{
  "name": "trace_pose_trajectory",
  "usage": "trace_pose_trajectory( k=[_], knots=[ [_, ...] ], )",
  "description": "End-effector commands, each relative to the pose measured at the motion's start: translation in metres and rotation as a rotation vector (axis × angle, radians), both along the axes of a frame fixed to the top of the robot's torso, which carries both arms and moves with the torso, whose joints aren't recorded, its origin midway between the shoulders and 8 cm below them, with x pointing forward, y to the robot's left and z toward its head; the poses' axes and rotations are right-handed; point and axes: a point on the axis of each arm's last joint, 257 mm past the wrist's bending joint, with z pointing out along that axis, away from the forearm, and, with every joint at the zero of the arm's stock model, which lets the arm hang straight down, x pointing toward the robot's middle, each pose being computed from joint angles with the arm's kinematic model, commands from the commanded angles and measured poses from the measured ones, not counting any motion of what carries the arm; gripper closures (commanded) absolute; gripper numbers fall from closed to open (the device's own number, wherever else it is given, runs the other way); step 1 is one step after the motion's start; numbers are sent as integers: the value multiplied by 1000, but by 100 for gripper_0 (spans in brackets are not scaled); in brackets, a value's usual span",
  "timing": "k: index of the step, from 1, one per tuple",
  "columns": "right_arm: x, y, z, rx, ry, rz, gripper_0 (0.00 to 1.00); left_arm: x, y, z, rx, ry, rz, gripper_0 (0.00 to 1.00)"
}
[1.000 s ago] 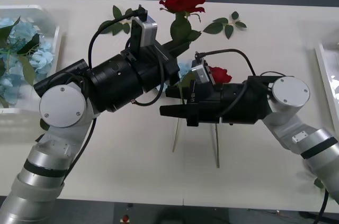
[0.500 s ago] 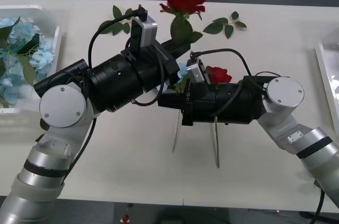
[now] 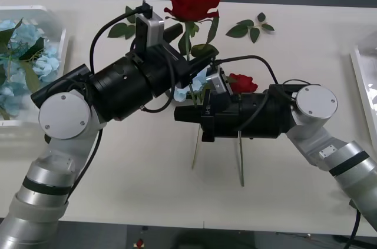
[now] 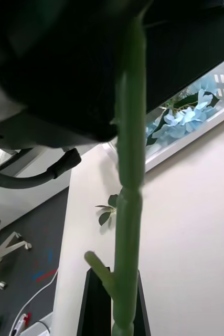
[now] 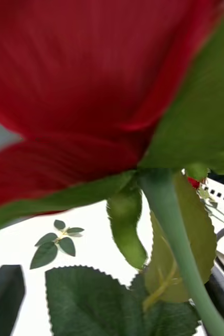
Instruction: Put the red flowers into the right box and the blue flowers into the left box
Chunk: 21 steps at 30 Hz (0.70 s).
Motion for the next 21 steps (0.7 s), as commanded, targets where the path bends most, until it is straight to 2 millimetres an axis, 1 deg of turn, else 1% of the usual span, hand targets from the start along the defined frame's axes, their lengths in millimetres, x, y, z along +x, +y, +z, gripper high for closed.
trace_pose_trajectory(
  k=[1, 7, 10, 12, 13, 15, 16, 18, 19, 21],
  knots=[
    [10, 6, 23, 31, -43, -18, 100, -21, -29, 15, 25, -61, -77, 0],
    [28, -16, 20, 0, -59, -79, 100, -21, -29, 15, 25, -61, -77, 0],
    [37, -32, 21, -20, -74, -106, 100, -21, -29, 15, 25, -61, -77, 0],
    [44, -48, 19, -37, -61, -133, 100, -21, -29, 15, 25, -61, -77, 0],
    [46, -51, 19, -41, -55, -139, 100, -21, -29, 15, 25, -61, -77, 0],
    [54, -69, 20, -56, -38, -171, 100, -21, -29, 15, 25, -61, -77, 0],
    [56, -73, 20, -62, -33, -178, 100, -21, -29, 15, 25, -61, -77, 0],
    [64, -92, 19, -72, -6, -216, 100, -21, -29, 15, 25, -61, -77, 0],
    [66, -97, 19, -73, 3, -229, 100, -21, -29, 15, 25, -61, -77, 0],
    [73, -120, 16, -88, 26, -275, 100, -21, -29, 15, 25, -61, -77, 0]
  ],
)
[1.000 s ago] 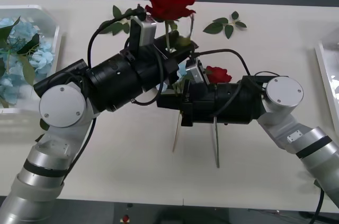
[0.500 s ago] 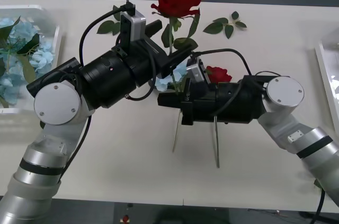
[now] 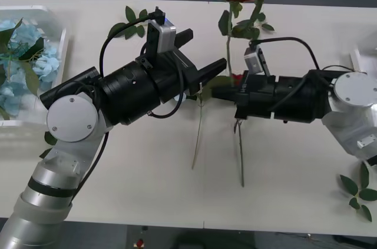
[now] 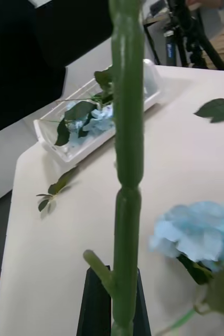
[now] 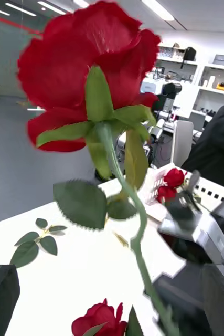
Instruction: Put the red flowers into the right box and the blue flowers into the left box
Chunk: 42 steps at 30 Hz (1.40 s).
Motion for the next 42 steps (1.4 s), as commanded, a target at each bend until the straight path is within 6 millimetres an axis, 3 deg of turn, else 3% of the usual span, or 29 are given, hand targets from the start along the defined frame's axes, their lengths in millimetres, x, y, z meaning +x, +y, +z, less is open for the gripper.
trace_pose_trajectory(
  k=[1, 10, 13, 20, 22, 27, 32, 42],
  knots=[
    [13, -38, 7, -7, 47, -79, 100, -9, -9, 23, 8, -71, -26, 0],
    [34, -144, 5, -60, 177, -293, 100, -9, -9, 23, 8, -71, -26, 0],
    [40, -191, 3, -126, 232, -391, 100, -9, -9, 23, 8, -71, -26, 0],
    [40, -278, 0, -248, 327, -581, 100, -2, -5, 24, 13, -76, -14, 0],
    [40, -310, -1, -294, 350, -664, 100, 1, -3, 36, 20, -106, -14, 0],
    [41, -365, 3, -378, 383, -824, 100, 4, 7, 41, 34, -111, -25, 0],
    [39, -420, 13, -455, 413, -990, 100, 3, 18, 41, -7, -30, -56, 0],
    [24, -539, 14, -620, 410, -1291, 100, 3, 34, 17, -9, 218, -104, 0]
  ],
)
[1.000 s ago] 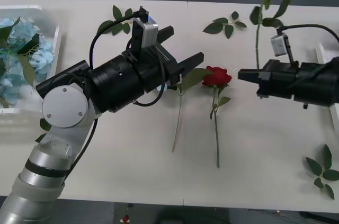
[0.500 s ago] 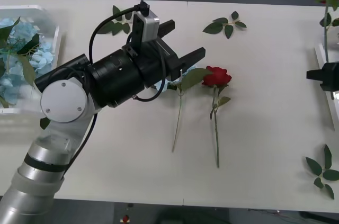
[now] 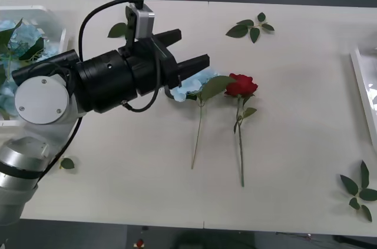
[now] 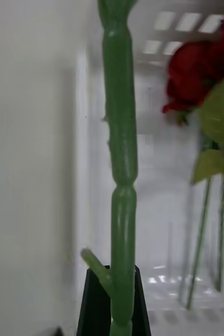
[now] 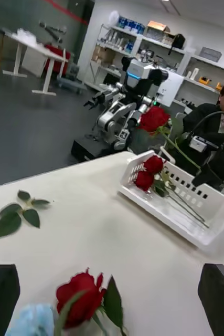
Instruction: Put the red flowers into the right box and the blue flowers into the left box
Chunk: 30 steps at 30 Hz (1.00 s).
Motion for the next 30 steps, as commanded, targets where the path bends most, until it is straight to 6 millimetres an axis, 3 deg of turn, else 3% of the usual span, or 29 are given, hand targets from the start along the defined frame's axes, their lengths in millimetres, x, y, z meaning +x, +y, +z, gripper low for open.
trace_pose_trajectory(
  k=[1, 8, 13, 23, 29, 30],
  knots=[
    [2, -48, 22, -65, -50, -103, 100, 4, 6, 14, -9, 54, -3, 0],
    [8, -95, 5, -153, -92, -170, 100, 16, 22, -15, 89, 197, 48, 0],
    [1, -118, -7, -190, -80, -208, 100, 21, 34, -34, 192, 265, 100, 0],
    [-8, -131, -28, -256, -28, -214, 100, 26, 32, -69, 263, 418, 216, 0],
    [-7, -130, -29, -264, -26, -208, 100, 26, 22, -91, 254, 541, 289, 0],
    [-7, -131, -28, -264, -29, -210, 96, 25, 22, -93, 255, 550, 296, 0]
  ],
)
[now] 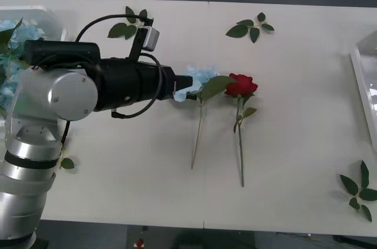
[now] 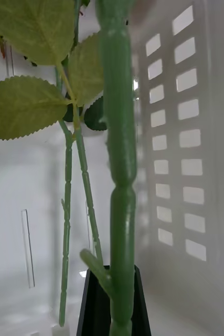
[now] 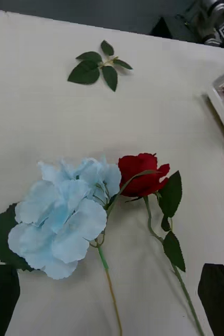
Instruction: Put the red flowers into the right box and the blue flowers into the left box
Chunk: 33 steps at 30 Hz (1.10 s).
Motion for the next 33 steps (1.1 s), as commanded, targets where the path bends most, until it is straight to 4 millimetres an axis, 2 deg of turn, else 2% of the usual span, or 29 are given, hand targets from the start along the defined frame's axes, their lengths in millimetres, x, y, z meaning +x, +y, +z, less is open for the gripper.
trace_pose_trajectory(
  k=[1, 2, 5, 6, 9, 12, 16, 22, 28, 30, 33],
  knots=[
    [11, -12, 33, -24, -64, -21, 75, -5, -20, 7, -7, 21, 26, 0],
    [11, -11, 33, -21, -66, -19, 55, -5, -21, 5, -3, 31, 42, 0],
    [12, -9, 32, -19, -64, -14, 26, -6, -25, -4, -4, 64, 75, 0],
    [12, -9, 32, -20, -63, -10, 21, -8, -28, -7, -8, 80, 85, 0],
    [12, -7, 29, -19, -56, -2, 14, -9, -30, -14, 0, 99, 113, 0],
    [13, -5, 29, -19, -54, 8, 10, -8, -30, -27, 77, 67, 107, 0],
    [14, 7, 24, 42, -57, 16, 9, -11, -33, -44, 177, 29, 64, 0],
    [22, 48, 27, 140, -44, 66, 9, -8, -37, -73, 320, 3, -13, 0],
    [28, 114, 37, 293, -37, 104, 8, -9, -39, -99, 407, 14, -47, 0],
    [30, 144, 39, 350, -29, 131, 8, -10, -40, -108, 443, 12, -58, 0],
    [29, 180, 43, 413, -20, 164, 7, -10, -40, -121, 495, 14, -72, 0]
  ],
)
